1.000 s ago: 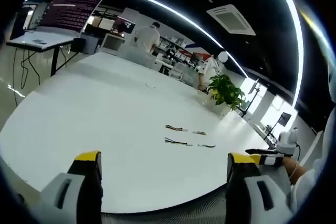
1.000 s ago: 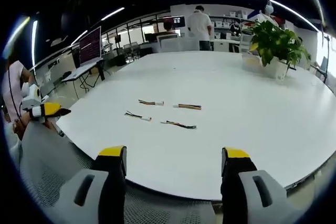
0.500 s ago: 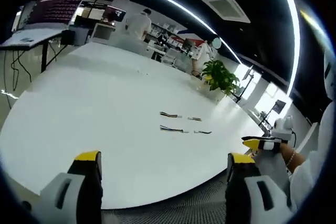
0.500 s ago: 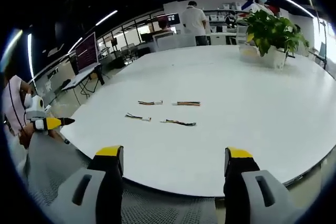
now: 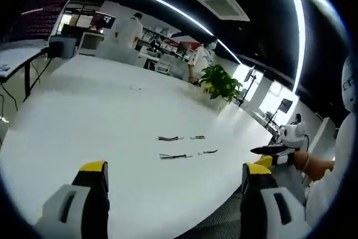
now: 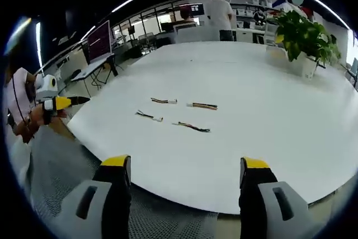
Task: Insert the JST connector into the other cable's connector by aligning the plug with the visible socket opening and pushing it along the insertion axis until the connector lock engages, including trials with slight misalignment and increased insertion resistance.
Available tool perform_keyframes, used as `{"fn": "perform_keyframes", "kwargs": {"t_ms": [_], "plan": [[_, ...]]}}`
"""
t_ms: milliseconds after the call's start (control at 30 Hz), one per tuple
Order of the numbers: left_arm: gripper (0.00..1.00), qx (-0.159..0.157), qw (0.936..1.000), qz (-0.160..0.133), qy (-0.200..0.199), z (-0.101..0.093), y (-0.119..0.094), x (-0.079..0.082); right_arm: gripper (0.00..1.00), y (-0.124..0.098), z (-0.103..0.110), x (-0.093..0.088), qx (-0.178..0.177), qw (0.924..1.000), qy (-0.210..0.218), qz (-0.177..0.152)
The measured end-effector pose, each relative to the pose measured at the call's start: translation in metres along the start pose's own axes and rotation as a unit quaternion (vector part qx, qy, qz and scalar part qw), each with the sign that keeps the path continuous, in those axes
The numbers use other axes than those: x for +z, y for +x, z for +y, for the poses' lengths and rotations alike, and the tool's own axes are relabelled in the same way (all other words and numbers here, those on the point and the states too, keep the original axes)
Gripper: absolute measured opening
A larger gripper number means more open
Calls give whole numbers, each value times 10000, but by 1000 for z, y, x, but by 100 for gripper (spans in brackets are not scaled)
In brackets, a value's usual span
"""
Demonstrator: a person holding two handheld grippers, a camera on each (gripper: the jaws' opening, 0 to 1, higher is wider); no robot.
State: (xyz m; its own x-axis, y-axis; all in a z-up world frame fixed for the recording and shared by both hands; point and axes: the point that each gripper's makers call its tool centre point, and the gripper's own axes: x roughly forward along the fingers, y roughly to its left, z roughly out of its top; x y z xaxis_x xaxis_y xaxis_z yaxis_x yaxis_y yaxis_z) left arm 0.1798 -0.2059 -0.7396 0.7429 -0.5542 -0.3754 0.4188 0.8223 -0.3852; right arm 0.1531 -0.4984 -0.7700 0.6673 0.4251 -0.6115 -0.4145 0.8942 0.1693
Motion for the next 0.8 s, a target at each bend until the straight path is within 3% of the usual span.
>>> {"fn": "perform_keyframes", "kwargs": {"t_ms": [67, 300, 400, 467, 800], "plan": [[99, -82, 9998, 45, 183, -1, 8, 6, 77, 2, -2, 6, -1, 10000, -74, -5], [98, -407, 9990, 64, 162, -7, 31, 19, 76, 14, -10, 25, -53, 9993, -362, -12], [98, -449, 9989, 54, 156, -5, 39, 24, 75, 21, -9, 34, 10, 9991, -411, -37], [98, -432, 9983, 120, 366, -3, 44, 27, 75, 26, -9, 38, 19, 9989, -478, -1], [98, -634, 9949, 167, 762, -9, 70, 44, 71, 50, 8, 60, 249, 9939, -1074, 17]]}}
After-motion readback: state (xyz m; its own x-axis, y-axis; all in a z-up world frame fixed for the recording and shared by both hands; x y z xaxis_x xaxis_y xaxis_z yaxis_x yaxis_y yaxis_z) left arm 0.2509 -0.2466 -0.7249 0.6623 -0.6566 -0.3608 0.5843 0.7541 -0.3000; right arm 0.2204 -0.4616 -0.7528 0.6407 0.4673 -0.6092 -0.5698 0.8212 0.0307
